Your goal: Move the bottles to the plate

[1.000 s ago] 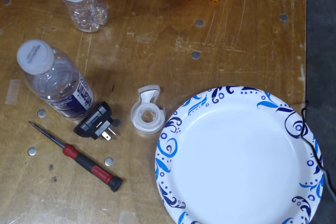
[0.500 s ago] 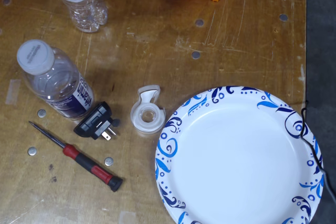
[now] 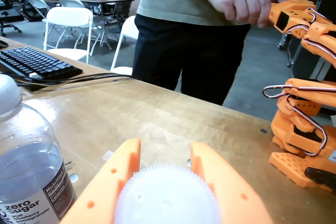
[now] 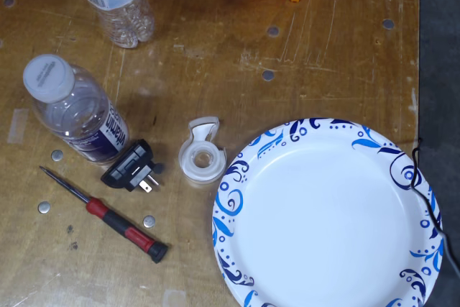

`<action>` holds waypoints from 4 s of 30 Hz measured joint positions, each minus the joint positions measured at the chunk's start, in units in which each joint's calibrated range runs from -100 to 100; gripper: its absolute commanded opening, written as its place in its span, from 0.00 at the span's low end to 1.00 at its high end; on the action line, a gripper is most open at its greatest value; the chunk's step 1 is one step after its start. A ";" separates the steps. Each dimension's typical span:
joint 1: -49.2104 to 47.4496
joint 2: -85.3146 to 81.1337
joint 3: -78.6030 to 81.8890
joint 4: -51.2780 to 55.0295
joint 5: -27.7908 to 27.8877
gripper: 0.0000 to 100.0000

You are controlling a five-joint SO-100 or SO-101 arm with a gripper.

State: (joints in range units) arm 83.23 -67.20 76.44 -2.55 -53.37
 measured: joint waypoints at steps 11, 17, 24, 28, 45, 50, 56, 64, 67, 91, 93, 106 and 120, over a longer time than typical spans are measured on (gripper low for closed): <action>0.55 0.00 0.00 0.00 0.00 0.01; -1.28 0.08 -4.23 0.09 0.31 0.01; -10.03 0.08 -17.81 8.51 -1.88 0.01; -22.06 1.34 -26.62 14.21 -5.05 0.01; -62.08 32.72 -60.70 18.04 -5.83 0.01; -69.37 46.39 -64.93 9.11 -5.83 0.01; -76.66 55.54 -64.84 0.43 -5.83 0.01; -83.59 56.38 -58.00 -1.11 -5.68 0.01; -83.68 56.54 -56.29 -1.11 -3.96 0.01; -85.41 66.44 -46.04 -28.77 -3.02 0.01; -85.60 66.44 -45.14 -29.87 -1.77 0.01; -85.78 66.36 -43.97 -31.15 0.36 0.01; -84.78 66.36 -43.97 -31.15 0.42 0.01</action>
State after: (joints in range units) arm -1.55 -0.84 32.46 -33.70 -52.96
